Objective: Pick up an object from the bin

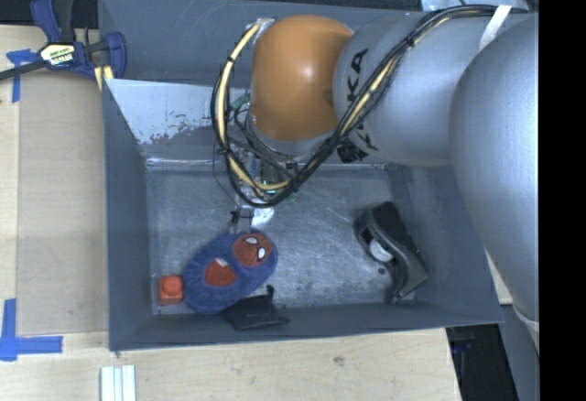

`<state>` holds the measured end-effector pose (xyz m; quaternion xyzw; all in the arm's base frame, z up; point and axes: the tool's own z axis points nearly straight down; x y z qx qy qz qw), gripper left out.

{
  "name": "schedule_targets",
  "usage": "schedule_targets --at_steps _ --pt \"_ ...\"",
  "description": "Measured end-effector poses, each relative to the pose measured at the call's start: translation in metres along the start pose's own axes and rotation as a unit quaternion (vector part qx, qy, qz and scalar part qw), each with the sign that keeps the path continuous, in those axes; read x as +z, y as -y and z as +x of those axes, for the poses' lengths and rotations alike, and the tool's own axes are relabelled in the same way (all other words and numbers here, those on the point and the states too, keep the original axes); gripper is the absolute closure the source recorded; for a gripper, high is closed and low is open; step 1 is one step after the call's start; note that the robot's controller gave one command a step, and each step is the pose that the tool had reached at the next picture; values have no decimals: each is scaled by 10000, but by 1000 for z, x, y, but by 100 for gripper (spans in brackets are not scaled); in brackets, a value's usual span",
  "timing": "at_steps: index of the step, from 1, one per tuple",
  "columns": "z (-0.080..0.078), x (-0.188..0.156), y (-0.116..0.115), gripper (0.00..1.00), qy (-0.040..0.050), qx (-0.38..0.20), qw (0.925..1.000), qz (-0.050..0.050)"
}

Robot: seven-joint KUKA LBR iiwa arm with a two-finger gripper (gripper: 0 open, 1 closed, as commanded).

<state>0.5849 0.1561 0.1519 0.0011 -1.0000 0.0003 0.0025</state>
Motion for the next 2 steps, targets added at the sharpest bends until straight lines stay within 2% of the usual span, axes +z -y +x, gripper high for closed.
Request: schedule_targets --at_steps 1,2 --pt "70 84 26 0 21 -811 9967 -2" --pt "64 79 26 100 104 -800 9967 -14"
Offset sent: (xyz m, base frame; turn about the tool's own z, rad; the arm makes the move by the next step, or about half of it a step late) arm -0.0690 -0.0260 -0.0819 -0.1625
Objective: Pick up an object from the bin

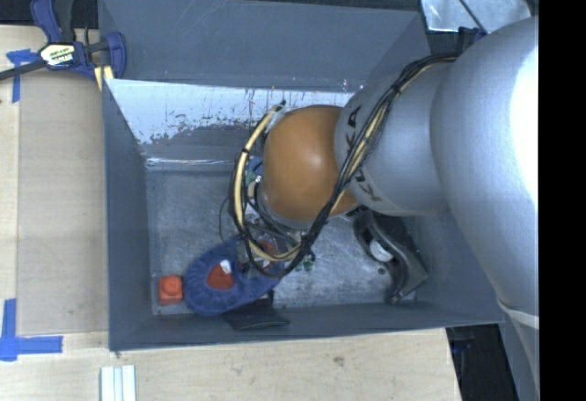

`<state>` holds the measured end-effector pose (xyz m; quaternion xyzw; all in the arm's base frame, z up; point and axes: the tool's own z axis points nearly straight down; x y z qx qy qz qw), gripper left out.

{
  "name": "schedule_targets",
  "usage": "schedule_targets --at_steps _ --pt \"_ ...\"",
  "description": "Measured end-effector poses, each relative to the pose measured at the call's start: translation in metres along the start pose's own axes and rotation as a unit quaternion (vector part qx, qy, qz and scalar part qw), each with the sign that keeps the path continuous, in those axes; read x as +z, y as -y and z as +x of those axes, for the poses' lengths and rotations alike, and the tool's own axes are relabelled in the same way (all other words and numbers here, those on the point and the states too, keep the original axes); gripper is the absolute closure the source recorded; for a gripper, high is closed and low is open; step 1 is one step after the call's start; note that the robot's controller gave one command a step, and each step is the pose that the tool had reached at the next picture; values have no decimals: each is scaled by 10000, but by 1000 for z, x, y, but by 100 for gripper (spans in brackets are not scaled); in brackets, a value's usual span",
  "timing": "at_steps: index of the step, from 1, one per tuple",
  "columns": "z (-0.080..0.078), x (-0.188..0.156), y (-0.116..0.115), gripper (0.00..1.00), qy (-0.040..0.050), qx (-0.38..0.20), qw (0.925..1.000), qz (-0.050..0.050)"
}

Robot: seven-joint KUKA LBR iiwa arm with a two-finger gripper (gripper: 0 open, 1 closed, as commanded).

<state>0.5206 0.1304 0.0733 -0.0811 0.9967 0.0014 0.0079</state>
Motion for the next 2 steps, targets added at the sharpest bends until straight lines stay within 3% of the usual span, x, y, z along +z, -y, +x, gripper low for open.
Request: schedule_targets --at_steps 1,2 --pt "9 -88 -3 100 -28 -61 10000 4" --pt "16 -146 -25 100 -31 -35 10000 -2"
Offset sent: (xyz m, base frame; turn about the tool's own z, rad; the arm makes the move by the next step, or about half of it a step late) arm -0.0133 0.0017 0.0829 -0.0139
